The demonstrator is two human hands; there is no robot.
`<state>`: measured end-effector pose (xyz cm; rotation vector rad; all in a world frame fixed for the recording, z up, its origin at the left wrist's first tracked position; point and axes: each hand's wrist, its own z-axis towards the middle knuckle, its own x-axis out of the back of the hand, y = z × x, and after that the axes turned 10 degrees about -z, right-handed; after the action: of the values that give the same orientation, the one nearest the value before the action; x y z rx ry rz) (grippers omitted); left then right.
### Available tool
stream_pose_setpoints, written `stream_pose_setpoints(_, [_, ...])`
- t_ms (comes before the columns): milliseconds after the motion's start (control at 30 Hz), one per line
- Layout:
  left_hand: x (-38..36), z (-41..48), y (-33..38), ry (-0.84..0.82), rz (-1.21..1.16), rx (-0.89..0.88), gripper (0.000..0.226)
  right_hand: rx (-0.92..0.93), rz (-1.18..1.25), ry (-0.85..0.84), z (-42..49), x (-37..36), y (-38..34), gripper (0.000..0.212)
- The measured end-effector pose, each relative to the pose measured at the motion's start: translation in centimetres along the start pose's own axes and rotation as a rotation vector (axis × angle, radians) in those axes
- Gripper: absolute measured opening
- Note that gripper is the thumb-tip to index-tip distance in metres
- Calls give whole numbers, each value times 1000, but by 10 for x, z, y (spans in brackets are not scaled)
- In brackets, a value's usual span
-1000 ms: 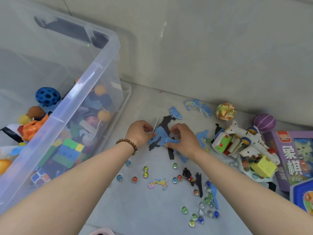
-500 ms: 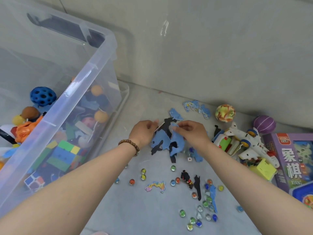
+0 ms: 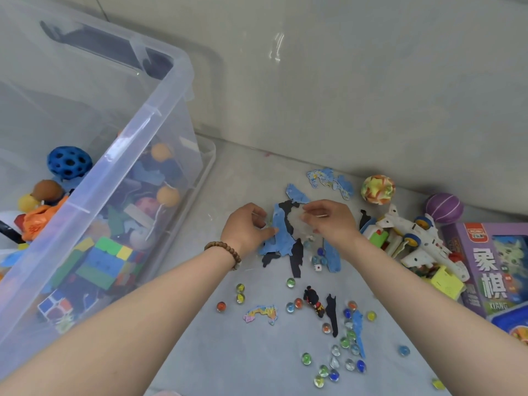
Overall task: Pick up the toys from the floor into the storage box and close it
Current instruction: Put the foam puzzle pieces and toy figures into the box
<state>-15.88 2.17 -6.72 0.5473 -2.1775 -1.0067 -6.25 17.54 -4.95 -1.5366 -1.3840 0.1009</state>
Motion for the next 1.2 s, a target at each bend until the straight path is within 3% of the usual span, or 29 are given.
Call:
stream_pose_setpoints(233, [-10,3,6,-18,250,-34,48,-63,-38,119,23,-8,-7,47])
stream_pose_setpoints(533, [-11,9,3,-25,185,-10,45,-113,-200,208,38,-27,-3,26])
stream_pose_setpoints(700, [-9,9,-2,-16,128,-26,41,-139,-206,161,35,-22,-8,27])
stream_pose_setpoints(833, [-8,7,-7,12,130,-67,37,-95,-1,134,17,-7,-12,23])
stream_pose_setpoints(933, [-4,3,-10,-9,97,-118,26,-133,88,-60,-1,2,-12,28])
stream_pose_setpoints(1033, [2,-1,-9,-37,-60,-102,26,-88,-85,-261,-11,16,-8,23])
stream_pose_setpoints(1200, [-10,-4,-3,11,-25,-63,45,11,-462,15,-15,53,24,22])
